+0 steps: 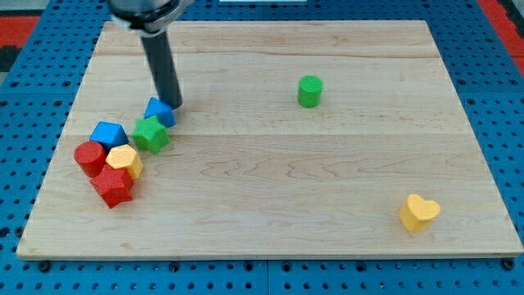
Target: Move the green circle above the green star
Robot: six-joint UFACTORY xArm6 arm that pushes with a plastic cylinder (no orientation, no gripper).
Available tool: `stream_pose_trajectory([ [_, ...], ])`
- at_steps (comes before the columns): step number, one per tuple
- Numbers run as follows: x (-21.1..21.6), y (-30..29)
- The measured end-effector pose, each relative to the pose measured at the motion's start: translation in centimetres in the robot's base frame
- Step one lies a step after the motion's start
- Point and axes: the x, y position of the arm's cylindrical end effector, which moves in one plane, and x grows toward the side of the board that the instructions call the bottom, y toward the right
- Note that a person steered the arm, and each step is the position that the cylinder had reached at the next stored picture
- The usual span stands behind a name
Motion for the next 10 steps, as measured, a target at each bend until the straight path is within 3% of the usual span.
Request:
stream_pose_trajectory([
  [1, 0.7, -0.1],
  [2, 1.8, 4.6],
  [3, 2.1, 20.1],
  [4, -2.0, 31.1],
  [5, -5.2, 26.5],
  [7, 4.2, 8.2],
  [8, 4.5, 2.3],
  [9, 1.3, 9.2],
  [10, -0.7, 11.3],
])
